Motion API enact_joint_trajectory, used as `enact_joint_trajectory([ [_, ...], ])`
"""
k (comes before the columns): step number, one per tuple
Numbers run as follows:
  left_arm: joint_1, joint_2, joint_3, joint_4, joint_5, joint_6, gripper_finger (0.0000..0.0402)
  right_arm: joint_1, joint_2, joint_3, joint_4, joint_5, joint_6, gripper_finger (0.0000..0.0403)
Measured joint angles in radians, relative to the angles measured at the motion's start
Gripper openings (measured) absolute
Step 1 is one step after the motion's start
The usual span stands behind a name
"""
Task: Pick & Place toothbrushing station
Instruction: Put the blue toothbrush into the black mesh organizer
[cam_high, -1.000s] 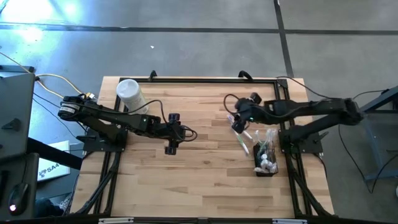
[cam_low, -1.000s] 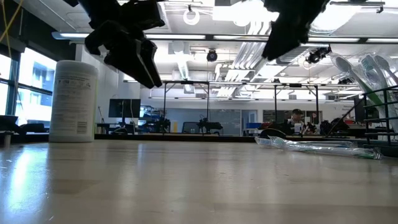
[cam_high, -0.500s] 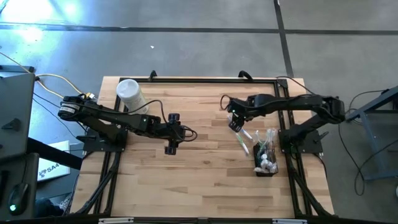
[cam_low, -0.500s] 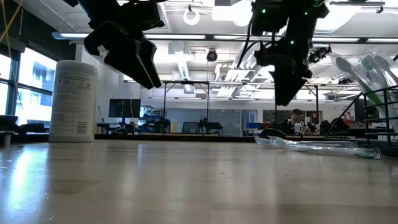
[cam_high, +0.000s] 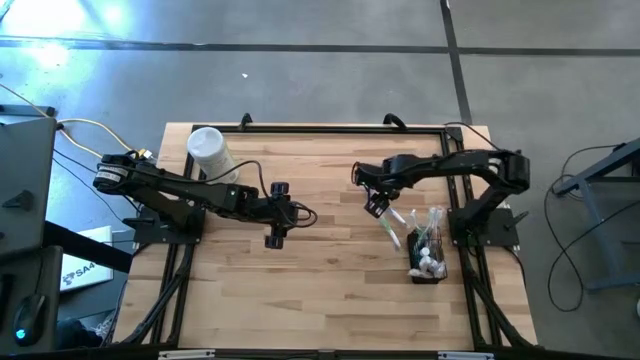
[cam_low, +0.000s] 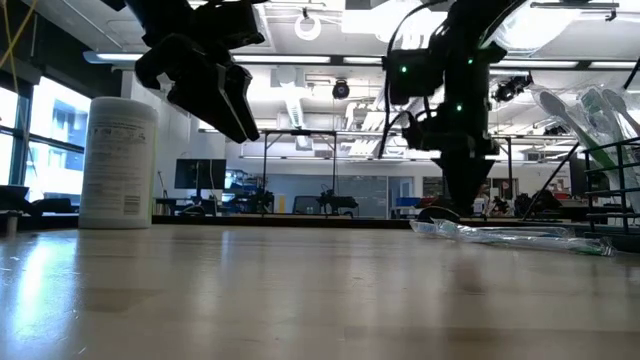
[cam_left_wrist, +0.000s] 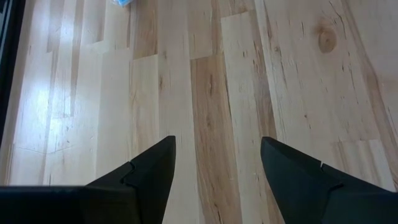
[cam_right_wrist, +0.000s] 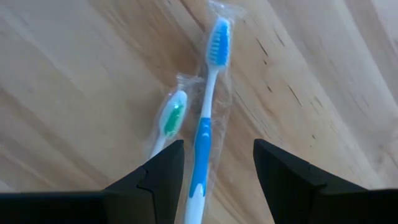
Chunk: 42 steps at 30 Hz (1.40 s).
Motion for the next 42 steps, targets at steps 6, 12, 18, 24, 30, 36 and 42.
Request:
enact_joint_trajectory([
  [6, 0.0, 0.0, 0.0, 0.0, 0.0, 0.0, 0.0232, -0.015, 0.051, 0.0, -0.003, -0.004, -0.001, 0.0185],
  [12, 0.0, 0.0, 0.0, 0.0, 0.0, 0.0, 0.0232, -0.015, 0.104, 0.0, 0.011, -0.051, -0.019, 0.0185],
  [18, 0.0, 0.0, 0.0, 0.0, 0.008, -0.001, 0.0232, -0.014, 0.165, 0.002, 0.037, -0.053, -0.031, 0.0185],
  [24, 0.0, 0.0, 0.0, 0.0, 0.02, -0.001, 0.0232, -0.014, 0.193, 0.004, 0.057, -0.055, -0.075, 0.0185],
  [30, 0.0, 0.0, 0.0, 0.001, 0.02, -0.002, 0.0232, -0.013, 0.196, 0.002, 0.055, -0.058, -0.074, 0.0127],
  [36, 0.0, 0.0, 0.0, 0.002, 0.02, -0.002, 0.0232, -0.011, 0.197, 0.002, 0.063, -0.051, -0.072, 0.002],
  [42, 0.0, 0.0, 0.0, 0.005, 0.019, -0.002, 0.0232, -0.001, 0.178, 0.008, 0.077, 0.049, -0.06, 0.0016],
])
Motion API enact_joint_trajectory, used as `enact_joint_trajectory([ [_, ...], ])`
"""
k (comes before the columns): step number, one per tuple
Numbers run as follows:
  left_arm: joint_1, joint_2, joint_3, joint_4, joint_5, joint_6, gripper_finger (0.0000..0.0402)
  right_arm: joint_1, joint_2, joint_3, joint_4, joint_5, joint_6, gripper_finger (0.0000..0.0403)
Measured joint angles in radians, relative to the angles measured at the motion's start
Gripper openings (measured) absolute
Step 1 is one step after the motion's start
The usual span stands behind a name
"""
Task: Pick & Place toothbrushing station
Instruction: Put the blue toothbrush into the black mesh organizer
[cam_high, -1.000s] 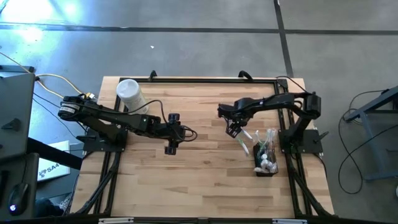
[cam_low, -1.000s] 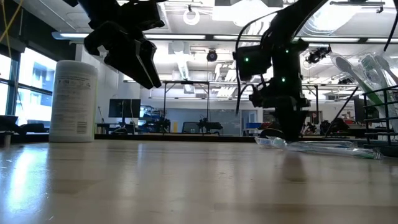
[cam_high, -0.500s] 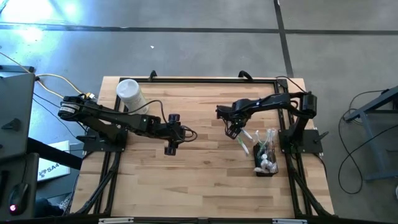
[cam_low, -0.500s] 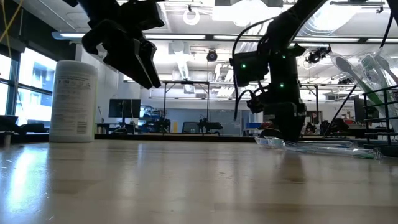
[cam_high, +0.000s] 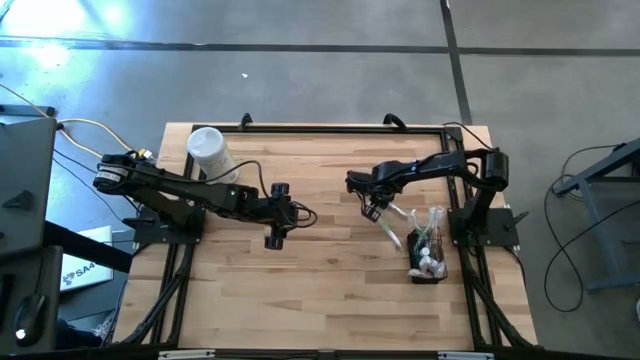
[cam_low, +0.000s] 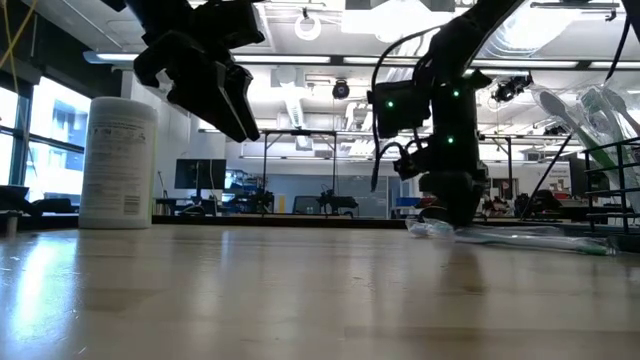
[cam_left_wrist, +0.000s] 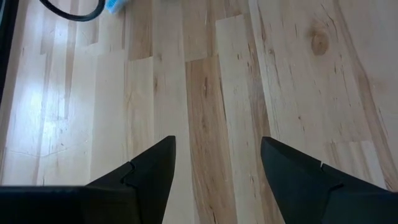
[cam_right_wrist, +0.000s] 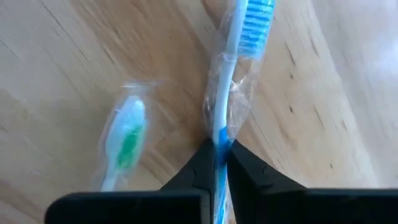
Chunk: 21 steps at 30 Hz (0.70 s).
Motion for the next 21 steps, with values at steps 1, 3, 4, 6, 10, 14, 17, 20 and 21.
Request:
enact_joint_trajectory([
  [1, 0.0, 0.0, 0.0, 0.0, 0.0, 0.001, 0.0232, 0.004, -0.009, 0.005, -0.003, 0.011, 0.0, 0.0011],
  [3, 0.0, 0.0, 0.0, 0.001, 0.0, 0.001, 0.0232, 0.016, -0.027, 0.026, 0.001, 0.055, 0.0, 0.0009],
  [4, 0.0, 0.0, 0.0, 0.002, 0.0, 0.001, 0.0232, 0.023, -0.047, 0.036, -0.003, 0.066, 0.0, 0.0009],
  [6, 0.0, 0.0, 0.0, 0.002, 0.0, 0.002, 0.0232, 0.042, -0.098, 0.062, -0.007, 0.086, 0.0, 0.0008],
  [10, 0.0, 0.0, 0.0, 0.0, -0.001, 0.005, 0.0232, 0.105, -0.181, 0.107, -0.021, 0.107, 0.0, 0.0005],
  [14, 0.0, 0.0, -0.014, 0.014, -0.001, 0.012, 0.0232, 0.2, -0.291, 0.162, -0.043, 0.183, 0.022, 0.0],
  [17, 0.0, 0.0, -0.028, 0.018, -0.001, 0.021, 0.0232, 0.291, -0.368, 0.188, -0.059, 0.279, 0.023, 0.0001],
  [20, 0.0, 0.0, -0.03, 0.027, 0.002, 0.016, 0.0232, 0.377, -0.441, 0.211, -0.061, 0.373, 0.028, 0.0],
  [21, 0.0, 0.0, -0.03, 0.027, 0.003, 0.011, 0.0232, 0.41, -0.469, 0.218, -0.065, 0.405, 0.039, 0.0],
])
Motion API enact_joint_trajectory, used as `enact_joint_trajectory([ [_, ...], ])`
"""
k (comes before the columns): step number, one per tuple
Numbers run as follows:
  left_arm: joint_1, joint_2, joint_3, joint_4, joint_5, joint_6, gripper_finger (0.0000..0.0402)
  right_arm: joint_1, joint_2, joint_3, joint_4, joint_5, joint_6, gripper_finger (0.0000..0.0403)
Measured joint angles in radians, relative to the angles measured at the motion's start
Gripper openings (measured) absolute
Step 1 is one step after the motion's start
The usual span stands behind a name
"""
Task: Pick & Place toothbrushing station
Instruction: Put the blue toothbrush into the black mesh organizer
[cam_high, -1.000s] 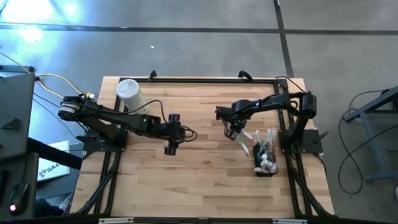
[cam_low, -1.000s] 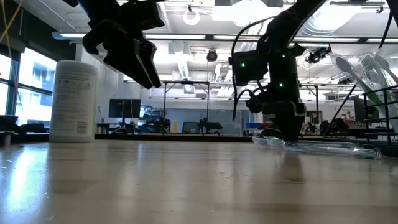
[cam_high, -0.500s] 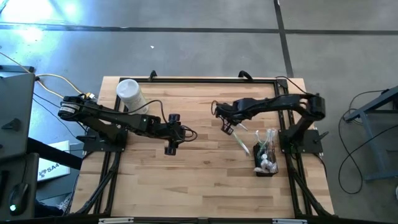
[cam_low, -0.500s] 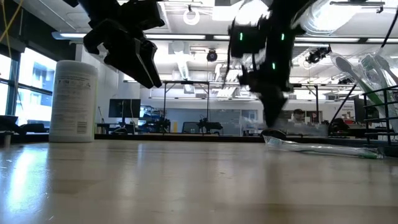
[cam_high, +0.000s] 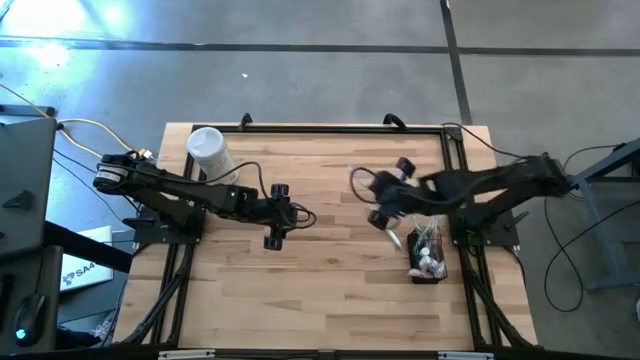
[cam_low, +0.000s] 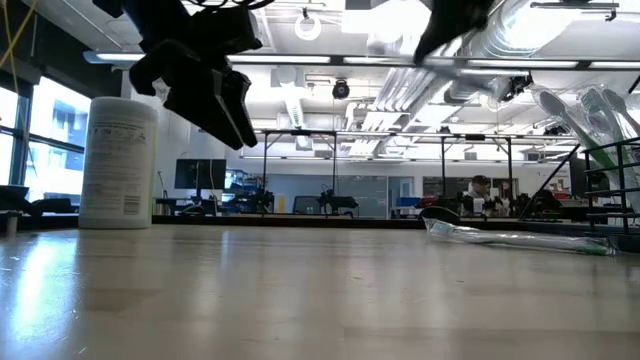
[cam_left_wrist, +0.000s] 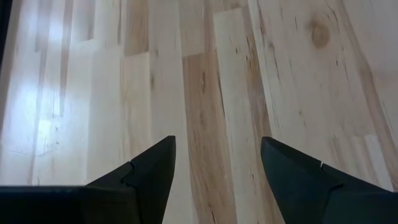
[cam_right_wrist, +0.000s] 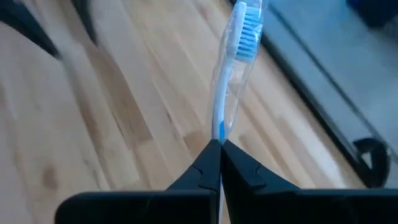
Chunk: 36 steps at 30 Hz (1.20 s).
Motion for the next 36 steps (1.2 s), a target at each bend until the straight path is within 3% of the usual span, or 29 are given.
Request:
enact_joint_trajectory([
  [3, 0.0, 0.0, 0.0, -0.001, 0.002, -0.013, 0.0232, 0.094, -0.065, 0.009, -0.02, 0.085, 0.04, 0.0],
  [11, 0.0, 0.0, 0.0, -0.002, 0.002, -0.014, 0.0232, 0.353, -0.165, 0.009, -0.161, 0.187, 0.243, 0.0001],
  [17, 0.0, 0.0, 0.0, -0.002, 0.003, -0.013, 0.0232, 0.5, -0.184, 0.009, -0.177, 0.221, 0.339, 0.0002],
  [27, 0.0, 0.0, 0.0, 0.021, 0.003, -0.014, 0.0232, 0.761, -0.225, 0.009, -0.154, 0.47, 0.41, 0.0003],
  [36, 0.0, 0.0, 0.0, 0.015, 0.004, -0.015, 0.0232, 0.961, -0.192, 0.009, -0.153, 0.566, 0.56, 0.0003],
])
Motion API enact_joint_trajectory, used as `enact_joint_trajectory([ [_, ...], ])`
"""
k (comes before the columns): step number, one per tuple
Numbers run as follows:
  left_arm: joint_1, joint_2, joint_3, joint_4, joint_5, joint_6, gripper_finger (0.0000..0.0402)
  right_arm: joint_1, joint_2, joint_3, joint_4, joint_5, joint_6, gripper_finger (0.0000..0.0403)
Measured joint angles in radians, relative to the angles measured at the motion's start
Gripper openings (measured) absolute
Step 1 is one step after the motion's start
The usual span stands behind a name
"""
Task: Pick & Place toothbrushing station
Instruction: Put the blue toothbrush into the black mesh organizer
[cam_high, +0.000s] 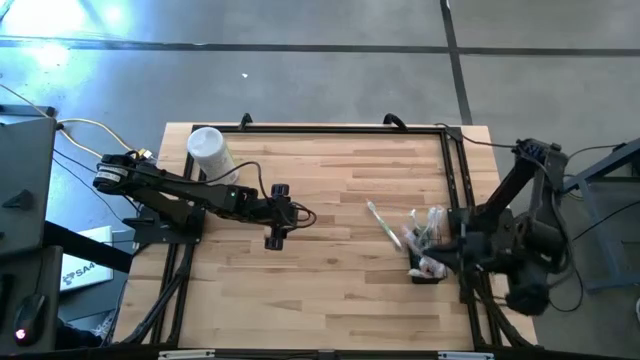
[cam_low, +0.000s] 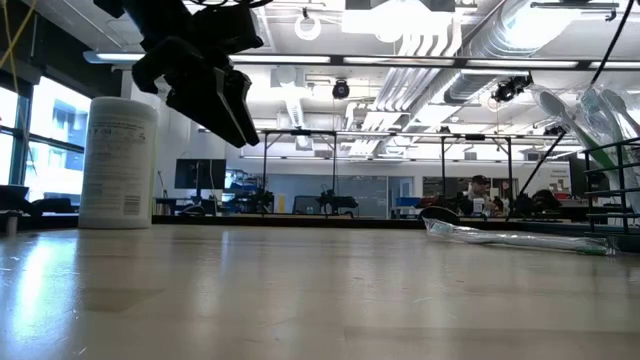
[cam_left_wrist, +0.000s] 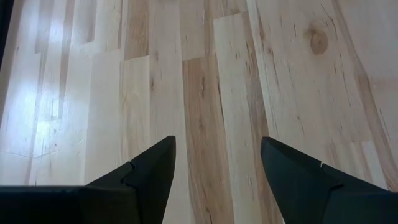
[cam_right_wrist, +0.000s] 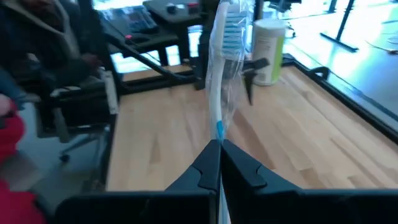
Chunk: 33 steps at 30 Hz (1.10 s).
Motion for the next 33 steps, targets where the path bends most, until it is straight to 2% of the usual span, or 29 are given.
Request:
enact_joint_trajectory([
  [7, 0.0, 0.0, 0.0, 0.007, 0.006, -0.001, 0.0232, 0.147, 0.082, 0.0, 0.0, 0.16, 0.104, 0.0003],
  [11, 0.0, 0.0, 0.0, 0.011, 0.019, -0.003, 0.0232, 0.205, 0.154, 0.0, 0.0, 0.21, 0.178, 0.0003],
  [21, 0.0, 0.0, 0.0, 0.014, 0.019, -0.003, 0.0232, 0.214, 0.377, 0.0, -0.079, 0.257, 0.417, 0.0003],
  [24, 0.0, 0.0, 0.0, 0.018, 0.019, -0.003, 0.0232, 0.206, 0.415, 0.0, -0.176, 0.249, 0.549, 0.0003],
  [28, 0.0, 0.0, 0.0, 0.023, 0.019, -0.001, 0.0232, 0.194, 0.438, 0.0, -0.335, 0.186, 0.75, 0.0003],
  [33, 0.0, 0.0, 0.0, 0.032, 0.028, 0.007, 0.0232, 0.202, 0.447, 0.0, -0.485, 0.139, 0.885, 0.0003],
])
